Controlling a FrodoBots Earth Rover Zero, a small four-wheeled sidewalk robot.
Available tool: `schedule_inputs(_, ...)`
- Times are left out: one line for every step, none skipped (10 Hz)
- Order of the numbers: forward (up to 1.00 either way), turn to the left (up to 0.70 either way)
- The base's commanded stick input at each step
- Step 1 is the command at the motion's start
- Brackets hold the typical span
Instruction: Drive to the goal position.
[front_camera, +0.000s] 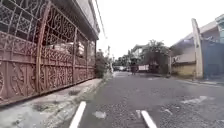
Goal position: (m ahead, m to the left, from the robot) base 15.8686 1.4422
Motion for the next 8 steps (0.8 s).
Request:
schedule_inputs(0.85,-0.26)
schedule_inputs(0.85,-0.33)
schedule_inputs(0.85,-0.26)
schedule_inputs(0.85,-0.16)
schedule_inputs(0.85,-0.06)
schedule_inputs(0.85,0.00)
schedule_inputs(0.85,0.00)
schedule_inputs(0.85,0.00)
